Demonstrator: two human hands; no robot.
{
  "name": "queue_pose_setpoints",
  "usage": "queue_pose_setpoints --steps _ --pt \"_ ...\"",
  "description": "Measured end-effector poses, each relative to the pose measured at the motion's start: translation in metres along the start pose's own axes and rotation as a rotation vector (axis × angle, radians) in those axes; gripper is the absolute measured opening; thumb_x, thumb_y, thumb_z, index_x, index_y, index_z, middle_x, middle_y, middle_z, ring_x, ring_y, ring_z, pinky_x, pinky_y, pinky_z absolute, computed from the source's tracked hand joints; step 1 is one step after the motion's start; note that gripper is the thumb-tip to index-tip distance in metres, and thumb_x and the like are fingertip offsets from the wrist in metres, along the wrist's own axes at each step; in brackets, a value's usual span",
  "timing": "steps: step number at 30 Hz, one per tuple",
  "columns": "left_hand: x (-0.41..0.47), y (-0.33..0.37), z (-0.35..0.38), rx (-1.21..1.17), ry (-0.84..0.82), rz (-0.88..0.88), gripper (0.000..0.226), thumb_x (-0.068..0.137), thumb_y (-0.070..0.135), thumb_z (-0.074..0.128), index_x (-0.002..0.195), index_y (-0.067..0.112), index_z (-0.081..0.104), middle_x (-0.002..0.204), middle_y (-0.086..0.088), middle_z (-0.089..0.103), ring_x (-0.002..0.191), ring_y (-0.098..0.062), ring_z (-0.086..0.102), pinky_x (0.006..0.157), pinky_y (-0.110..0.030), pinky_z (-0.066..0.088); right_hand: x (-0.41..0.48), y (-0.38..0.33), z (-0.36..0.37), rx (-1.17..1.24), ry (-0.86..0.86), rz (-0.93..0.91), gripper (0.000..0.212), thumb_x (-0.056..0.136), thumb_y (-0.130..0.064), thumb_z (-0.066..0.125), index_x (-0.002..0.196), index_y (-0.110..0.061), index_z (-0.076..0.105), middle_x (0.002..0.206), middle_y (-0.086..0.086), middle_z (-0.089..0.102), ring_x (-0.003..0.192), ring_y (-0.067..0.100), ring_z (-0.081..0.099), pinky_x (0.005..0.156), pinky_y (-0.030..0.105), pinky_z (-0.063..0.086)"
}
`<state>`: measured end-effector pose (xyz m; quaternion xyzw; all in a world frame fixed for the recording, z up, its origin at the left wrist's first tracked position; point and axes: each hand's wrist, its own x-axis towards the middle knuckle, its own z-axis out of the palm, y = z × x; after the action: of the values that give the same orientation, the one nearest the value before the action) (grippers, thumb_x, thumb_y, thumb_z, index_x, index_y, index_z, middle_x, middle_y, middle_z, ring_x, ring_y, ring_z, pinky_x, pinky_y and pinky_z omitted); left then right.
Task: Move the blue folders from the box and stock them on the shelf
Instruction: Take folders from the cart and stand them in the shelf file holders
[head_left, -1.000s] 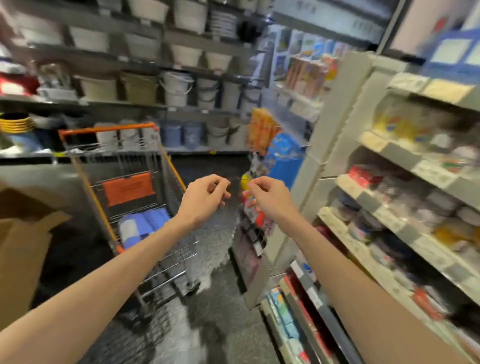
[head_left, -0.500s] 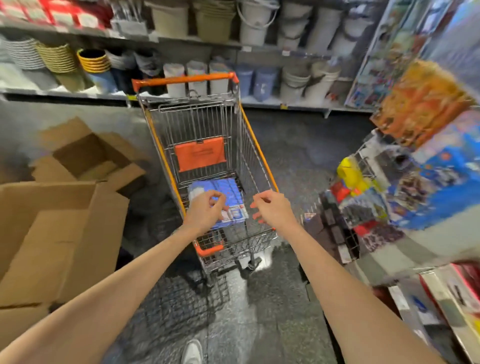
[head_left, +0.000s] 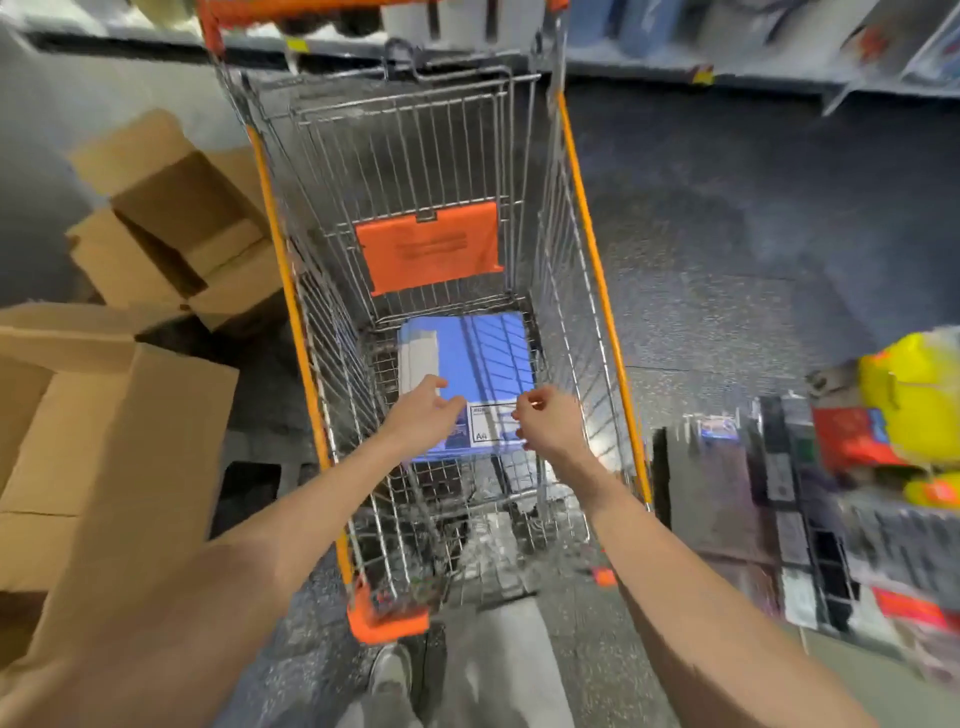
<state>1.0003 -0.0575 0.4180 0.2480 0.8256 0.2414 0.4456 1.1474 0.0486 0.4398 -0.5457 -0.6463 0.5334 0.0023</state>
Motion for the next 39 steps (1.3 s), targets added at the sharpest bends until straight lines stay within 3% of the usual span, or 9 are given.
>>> queue_pose_setpoints --steps 4,10,15,19,21,23,25,29,39 --pt "0.056 -0.013 0.018 -0.033 0.026 -0.128 0.054 0.102 0.043 0.051 0.147 0.015 0.04 0.146 -0.01 0.051 0.116 -0.031 0.061 0.096 -0.037 0.049 0.057 0.015 0.016 -0.025 -0.053 0.083 0.023 0.099 -0.022 0.051 0.107 -0.006 0.066 0.098 0.012 0.072 0.089 0.032 0.069 0.084 0.047 0.058" --pt "0.128 -0.058 0.042 -0.064 0.09 -0.312 0.055 0.102 0.032 0.056 0.149 0.009 0.038 0.131 -0.014 0.059 0.084 -0.022 0.059 0.072 -0.026 0.045 0.142 0.05 0.047 -0.069 -0.213 0.183 0.025 0.105 -0.024 0.046 0.114 -0.007 0.062 0.097 0.002 0.066 0.079 0.016 0.061 0.063 0.015 0.046" --pt "0.184 -0.106 0.062 -0.171 0.162 -0.452 0.061 0.097 0.04 0.061 0.149 0.016 0.039 0.144 -0.008 0.047 0.122 -0.029 0.056 0.108 -0.041 0.045 0.188 0.076 0.086 -0.101 -0.337 0.195 0.05 0.106 -0.035 0.039 0.148 -0.008 0.036 0.134 0.013 0.057 0.112 0.025 0.055 0.103 0.038 0.043" --pt "0.196 -0.098 0.068 -0.44 0.201 -0.599 0.05 0.097 0.041 0.057 0.14 0.02 0.043 0.102 -0.005 0.062 0.087 -0.027 0.058 0.078 -0.035 0.046 0.208 0.092 0.102 -0.148 -0.314 0.237 0.064 0.098 -0.059 0.037 0.147 -0.019 0.04 0.141 0.01 0.052 0.128 0.027 0.051 0.113 0.043 0.038" --pt "0.198 -0.089 0.074 -0.44 0.237 -0.599 0.06 0.093 0.047 0.057 0.141 0.013 0.044 0.117 -0.013 0.065 0.103 -0.035 0.064 0.084 -0.043 0.051 0.217 0.101 0.106 -0.16 -0.336 0.294 0.069 0.094 -0.069 0.033 0.146 -0.025 0.039 0.132 0.006 0.053 0.097 0.019 0.06 0.087 0.032 0.058" --pt "0.194 -0.086 0.078 -0.297 0.277 -0.551 0.063 0.096 0.044 0.058 0.145 0.007 0.041 0.127 -0.016 0.065 0.11 -0.037 0.065 0.089 -0.045 0.052 0.218 0.102 0.106 -0.221 -0.352 0.335 0.067 0.099 -0.061 0.033 0.151 -0.02 0.032 0.107 0.001 0.038 0.062 0.01 0.054 0.041 0.011 0.045" --pt "0.194 -0.088 0.08 -0.211 0.307 -0.546 0.056 0.1 0.04 0.054 0.142 0.004 0.043 0.125 -0.014 0.065 0.107 -0.033 0.065 0.08 -0.038 0.053 0.22 0.103 0.108 -0.269 -0.354 0.333 0.069 0.098 -0.061 0.034 0.149 -0.016 0.036 0.105 0.003 0.031 0.052 0.012 0.051 0.032 0.009 0.035" --pt "0.202 -0.09 0.074 -0.114 0.325 -0.502 0.061 0.095 0.049 0.05 0.132 0.0 0.047 0.127 -0.018 0.059 0.112 -0.032 0.061 0.085 -0.043 0.057 0.226 0.111 0.118 -0.237 -0.34 0.357 0.121 0.06 -0.102 0.014 0.145 -0.018 0.038 0.099 0.01 0.026 0.069 0.026 0.044 0.044 0.02 0.044" --pt "0.212 -0.11 0.062 -0.272 0.35 -0.533 0.055 0.1 0.049 0.049 0.134 0.006 0.048 0.113 -0.01 0.063 0.092 -0.019 0.06 0.081 -0.031 0.052 0.239 0.112 0.115 -0.33 -0.344 0.341 0.118 0.064 -0.099 0.005 0.143 -0.02 0.042 0.131 0.022 0.057 0.115 0.037 0.062 0.093 0.049 0.055"
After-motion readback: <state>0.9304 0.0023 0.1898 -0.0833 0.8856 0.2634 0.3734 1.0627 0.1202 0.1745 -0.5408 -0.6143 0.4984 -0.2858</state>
